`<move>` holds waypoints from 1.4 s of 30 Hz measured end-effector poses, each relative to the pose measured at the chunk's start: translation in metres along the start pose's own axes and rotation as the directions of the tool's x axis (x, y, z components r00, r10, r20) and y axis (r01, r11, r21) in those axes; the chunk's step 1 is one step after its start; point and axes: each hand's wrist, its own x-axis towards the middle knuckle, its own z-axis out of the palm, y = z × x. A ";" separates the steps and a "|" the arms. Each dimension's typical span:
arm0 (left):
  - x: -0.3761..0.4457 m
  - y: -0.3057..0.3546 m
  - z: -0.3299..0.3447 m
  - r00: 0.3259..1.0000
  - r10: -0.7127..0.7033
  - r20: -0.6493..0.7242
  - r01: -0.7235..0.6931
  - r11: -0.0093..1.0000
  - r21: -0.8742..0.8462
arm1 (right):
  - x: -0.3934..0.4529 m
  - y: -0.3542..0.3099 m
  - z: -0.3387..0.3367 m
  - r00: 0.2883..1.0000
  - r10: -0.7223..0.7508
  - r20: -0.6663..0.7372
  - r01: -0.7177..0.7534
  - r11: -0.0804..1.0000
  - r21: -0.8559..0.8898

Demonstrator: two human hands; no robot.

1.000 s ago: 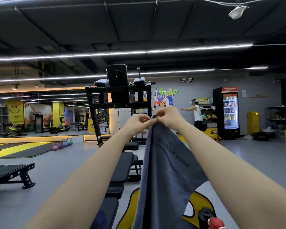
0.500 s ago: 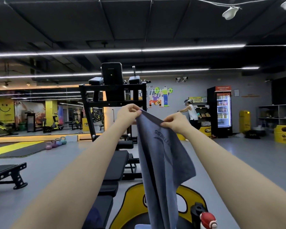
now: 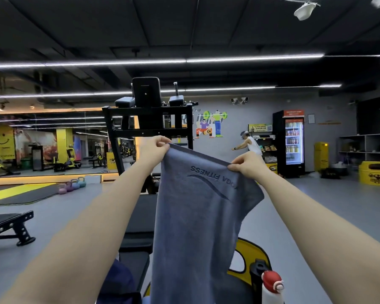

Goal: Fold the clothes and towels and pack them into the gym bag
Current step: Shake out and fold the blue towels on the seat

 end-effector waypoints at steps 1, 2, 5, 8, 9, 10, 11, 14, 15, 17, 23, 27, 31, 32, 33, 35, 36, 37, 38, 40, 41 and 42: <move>-0.001 -0.002 -0.003 0.999 0.001 0.042 -0.003 0.999 0.034 | 0.000 0.002 -0.001 1.000 -0.014 -0.021 0.014 1.000 -0.007; -0.004 -0.002 -0.006 0.995 -0.004 0.098 -0.002 0.998 0.055 | 0.000 0.003 -0.001 0.999 -0.032 -0.041 0.031 0.999 -0.033; -0.015 0.000 -0.013 0.973 -0.007 0.230 -0.020 0.993 0.114 | -0.002 0.000 -0.004 0.994 -0.085 -0.075 0.076 0.990 -0.119; -0.022 0.001 -0.016 0.954 -0.023 0.299 -0.025 0.988 0.155 | -0.004 -0.004 -0.006 0.987 -0.131 -0.093 0.120 0.986 -0.118; -0.024 0.000 -0.017 0.949 -0.035 0.315 -0.021 0.985 0.173 | -0.006 -0.006 -0.006 0.985 -0.139 -0.103 0.127 0.985 -0.114; -0.025 0.000 -0.017 0.944 -0.043 0.328 -0.023 0.981 0.195 | -0.007 -0.007 -0.007 0.982 -0.150 -0.114 0.136 0.983 -0.120; -0.026 -0.002 -0.016 0.942 -0.045 0.332 -0.031 0.975 0.220 | -0.008 -0.008 -0.007 0.980 -0.161 -0.121 0.144 0.980 -0.135; -0.027 -0.003 -0.013 0.960 -0.018 0.279 -0.054 0.967 0.249 | -0.011 -0.010 -0.010 0.972 -0.204 -0.116 0.185 0.970 -0.158; -0.027 -0.002 -0.012 0.974 -0.003 0.228 -0.054 0.969 0.241 | -0.012 -0.011 -0.012 0.973 -0.210 -0.100 0.192 0.968 -0.163; -0.027 -0.001 -0.011 0.994 0.034 0.105 -0.057 0.971 0.231 | -0.015 -0.011 -0.015 0.976 -0.213 -0.049 0.201 0.961 -0.191; -0.030 0.002 -0.012 0.996 0.049 -0.077 -0.036 0.987 0.155 | -0.018 -0.001 -0.015 0.988 -0.157 -0.011 0.149 0.953 -0.264; -0.032 0.000 -0.015 0.993 0.027 -0.118 -0.011 0.991 0.131 | -0.019 0.011 -0.011 0.992 -0.104 -0.065 0.076 0.938 -0.339; -0.032 -0.005 -0.020 0.992 -0.012 -0.123 0.023 0.996 0.084 | -0.021 0.018 -0.008 0.978 -0.108 -0.179 0.041 0.939 -0.340; -0.032 -0.006 -0.020 0.992 -0.016 -0.123 0.025 0.997 0.077 | -0.022 0.016 -0.008 0.973 -0.106 -0.205 0.034 0.944 -0.329; -0.033 -0.006 -0.021 0.992 -0.016 -0.125 0.025 0.997 0.070 | -0.024 0.014 -0.008 0.970 -0.100 -0.223 0.025 0.949 -0.314; -0.035 -0.007 -0.023 0.990 -0.010 -0.139 0.018 0.998 0.058 | -0.028 0.010 -0.009 0.959 -0.100 -0.264 0.019 0.957 -0.291; -0.036 -0.008 -0.024 0.988 -0.007 -0.156 0.015 0.999 0.050 | -0.030 0.008 -0.010 0.950 -0.104 -0.295 0.018 0.960 -0.280; -0.037 -0.009 -0.025 0.984 -0.005 -0.177 0.012 0.999 0.040 | -0.032 0.007 -0.011 0.938 -0.108 -0.329 0.018 0.964 -0.265; -0.038 -0.010 -0.026 0.981 -0.006 -0.195 0.012 1.000 0.028 | -0.034 0.006 -0.012 0.927 -0.111 -0.359 0.021 0.969 -0.246; -0.038 -0.011 -0.027 0.978 -0.011 -0.208 0.015 1.000 0.020 | -0.036 0.006 -0.015 0.910 -0.115 -0.397 0.031 0.977 -0.211; -0.042 -0.012 -0.028 0.978 -0.014 -0.208 0.019 1.000 0.020 | -0.041 0.006 -0.014 0.910 -0.117 -0.398 0.032 0.976 -0.215; -0.043 -0.013 -0.029 0.978 -0.018 -0.207 0.023 0.999 0.024 | -0.042 0.005 -0.014 0.909 -0.120 -0.399 0.032 0.975 -0.220</move>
